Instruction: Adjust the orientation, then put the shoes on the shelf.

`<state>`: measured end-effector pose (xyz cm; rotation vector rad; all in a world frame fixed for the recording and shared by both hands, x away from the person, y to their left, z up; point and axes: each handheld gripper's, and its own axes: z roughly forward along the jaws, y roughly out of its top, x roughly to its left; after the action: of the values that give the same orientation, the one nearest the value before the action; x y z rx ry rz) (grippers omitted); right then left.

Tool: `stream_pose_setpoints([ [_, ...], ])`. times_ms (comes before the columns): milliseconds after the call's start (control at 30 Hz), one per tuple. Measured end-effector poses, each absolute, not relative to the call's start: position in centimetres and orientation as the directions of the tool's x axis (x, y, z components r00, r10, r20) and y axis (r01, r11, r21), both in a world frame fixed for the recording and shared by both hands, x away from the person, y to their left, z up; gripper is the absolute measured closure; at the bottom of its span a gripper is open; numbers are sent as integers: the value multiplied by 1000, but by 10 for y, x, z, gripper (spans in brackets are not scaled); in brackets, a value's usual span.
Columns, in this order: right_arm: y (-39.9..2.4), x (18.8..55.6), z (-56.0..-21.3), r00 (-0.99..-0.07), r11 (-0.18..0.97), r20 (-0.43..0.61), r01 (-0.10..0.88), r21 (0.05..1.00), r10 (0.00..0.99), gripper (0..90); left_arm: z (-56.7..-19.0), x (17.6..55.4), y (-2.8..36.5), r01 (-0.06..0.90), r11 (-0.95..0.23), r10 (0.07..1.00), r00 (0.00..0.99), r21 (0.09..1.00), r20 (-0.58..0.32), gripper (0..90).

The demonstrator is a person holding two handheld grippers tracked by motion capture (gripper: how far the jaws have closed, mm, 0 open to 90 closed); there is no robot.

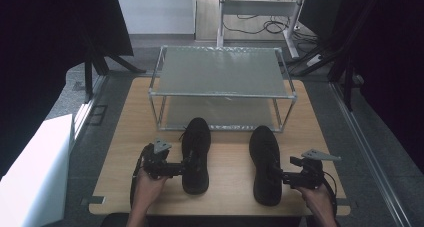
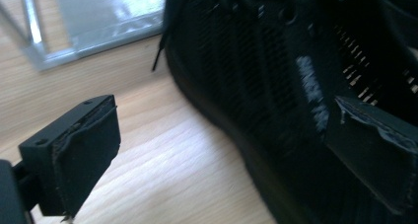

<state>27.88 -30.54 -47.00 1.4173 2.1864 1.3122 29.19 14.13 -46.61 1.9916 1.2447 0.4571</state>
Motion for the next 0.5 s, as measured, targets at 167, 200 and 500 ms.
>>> stream_pose_setpoints([
  [167,-300,285,-472,-504,136,268,628,766,821,78,-465,302,133,625,-265,873,479,734,-92,0],
  [200,-298,287,-473,-502,137,268,631,763,822,78,-465,304,131,626,-259,871,480,736,-102,0],
  [500,-281,302,-485,-494,169,244,651,740,835,90,-475,315,117,648,-266,860,494,714,-127,5],
])
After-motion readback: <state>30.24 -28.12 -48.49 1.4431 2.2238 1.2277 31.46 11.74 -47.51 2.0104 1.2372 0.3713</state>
